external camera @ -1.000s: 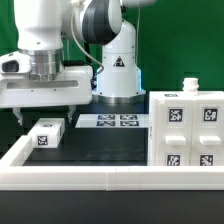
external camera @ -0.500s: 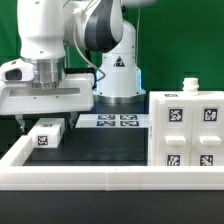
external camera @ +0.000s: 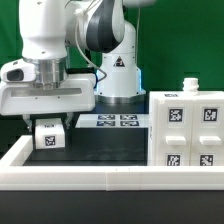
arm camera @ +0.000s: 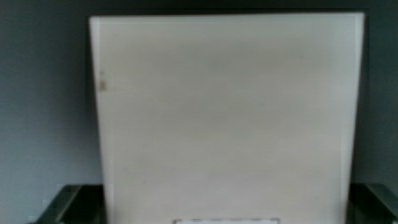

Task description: Assemble cabinet

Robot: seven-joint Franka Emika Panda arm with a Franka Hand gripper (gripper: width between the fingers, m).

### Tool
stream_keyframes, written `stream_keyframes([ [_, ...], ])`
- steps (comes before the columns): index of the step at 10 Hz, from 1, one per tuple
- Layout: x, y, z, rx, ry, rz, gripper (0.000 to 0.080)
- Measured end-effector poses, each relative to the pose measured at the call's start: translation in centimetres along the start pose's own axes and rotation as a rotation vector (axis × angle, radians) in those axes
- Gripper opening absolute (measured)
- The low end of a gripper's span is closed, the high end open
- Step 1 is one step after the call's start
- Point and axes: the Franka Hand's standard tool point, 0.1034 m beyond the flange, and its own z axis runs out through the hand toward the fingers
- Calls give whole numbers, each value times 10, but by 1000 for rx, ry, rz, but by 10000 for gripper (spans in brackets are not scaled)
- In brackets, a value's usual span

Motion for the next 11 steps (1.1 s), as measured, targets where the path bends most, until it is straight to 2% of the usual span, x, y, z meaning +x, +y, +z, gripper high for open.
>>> stream_keyframes([
  [5,2,-1,-4,1,3,-2,561],
  [6,7,-16,-28,27,2,28,561],
  [7,15,-37,-60,54,9,99,561],
  [8,27,-63,-91,67,11,154,563],
  [10,56,-108,-132,69,15,266,563],
  [11,76,-127,-145,63,17,297,563],
])
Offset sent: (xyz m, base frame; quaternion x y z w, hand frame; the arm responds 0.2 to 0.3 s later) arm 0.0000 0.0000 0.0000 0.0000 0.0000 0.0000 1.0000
